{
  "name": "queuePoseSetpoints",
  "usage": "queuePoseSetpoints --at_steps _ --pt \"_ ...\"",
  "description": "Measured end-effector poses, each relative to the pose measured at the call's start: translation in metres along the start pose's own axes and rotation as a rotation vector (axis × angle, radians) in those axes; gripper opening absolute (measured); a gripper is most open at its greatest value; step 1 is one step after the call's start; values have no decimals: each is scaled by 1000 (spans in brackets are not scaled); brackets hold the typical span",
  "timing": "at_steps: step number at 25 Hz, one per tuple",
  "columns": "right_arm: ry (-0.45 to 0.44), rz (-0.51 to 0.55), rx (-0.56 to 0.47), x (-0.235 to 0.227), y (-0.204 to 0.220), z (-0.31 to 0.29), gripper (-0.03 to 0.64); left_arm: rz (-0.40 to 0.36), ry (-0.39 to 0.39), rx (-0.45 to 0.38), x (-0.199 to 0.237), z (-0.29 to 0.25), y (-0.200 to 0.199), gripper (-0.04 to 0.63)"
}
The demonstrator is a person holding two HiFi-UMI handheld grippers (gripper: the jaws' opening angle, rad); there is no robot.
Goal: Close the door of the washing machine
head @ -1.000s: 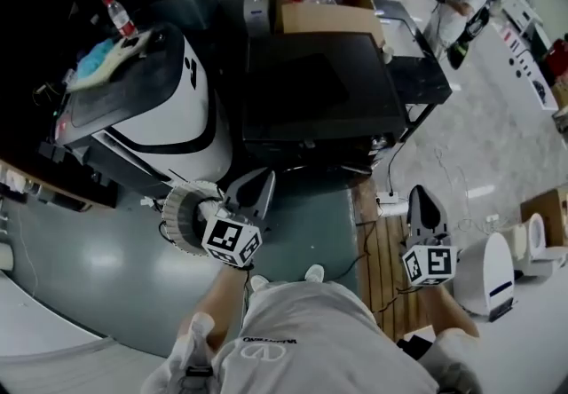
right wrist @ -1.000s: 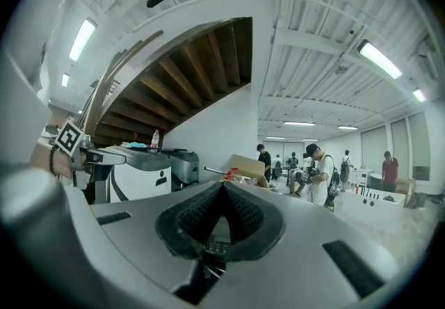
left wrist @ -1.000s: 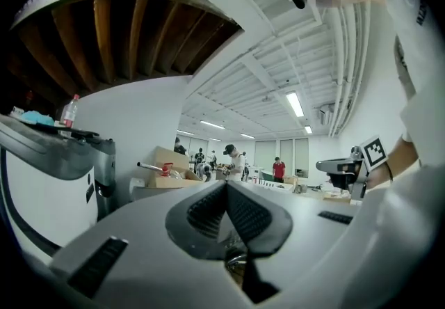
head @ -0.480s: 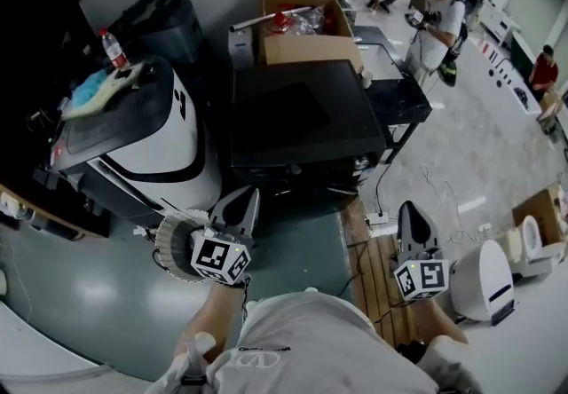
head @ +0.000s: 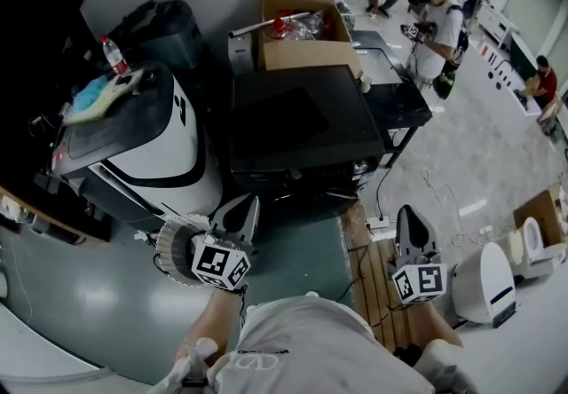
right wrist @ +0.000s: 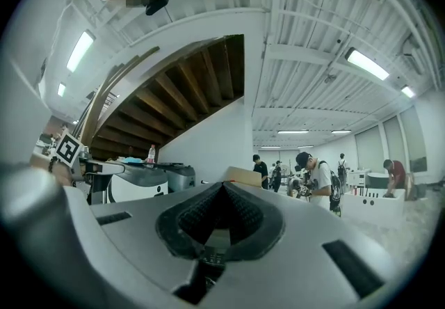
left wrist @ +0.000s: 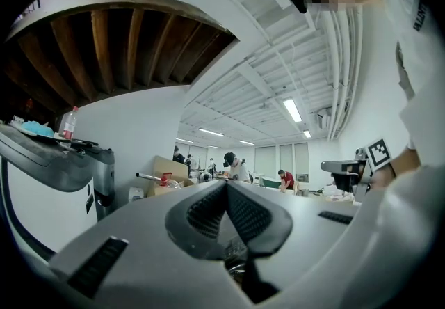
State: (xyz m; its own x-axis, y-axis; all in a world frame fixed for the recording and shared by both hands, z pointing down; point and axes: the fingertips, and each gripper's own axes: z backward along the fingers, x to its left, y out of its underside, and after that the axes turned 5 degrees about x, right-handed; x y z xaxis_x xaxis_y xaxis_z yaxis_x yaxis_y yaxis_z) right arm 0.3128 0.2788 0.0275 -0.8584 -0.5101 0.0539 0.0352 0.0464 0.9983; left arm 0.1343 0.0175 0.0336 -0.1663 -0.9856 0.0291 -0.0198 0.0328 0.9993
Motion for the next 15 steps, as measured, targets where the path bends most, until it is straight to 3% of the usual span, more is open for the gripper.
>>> queuePoseSetpoints --at_steps 15 --pt "24 -5 13 -13 3 5 9 16 2 6 -11 2 5 3"
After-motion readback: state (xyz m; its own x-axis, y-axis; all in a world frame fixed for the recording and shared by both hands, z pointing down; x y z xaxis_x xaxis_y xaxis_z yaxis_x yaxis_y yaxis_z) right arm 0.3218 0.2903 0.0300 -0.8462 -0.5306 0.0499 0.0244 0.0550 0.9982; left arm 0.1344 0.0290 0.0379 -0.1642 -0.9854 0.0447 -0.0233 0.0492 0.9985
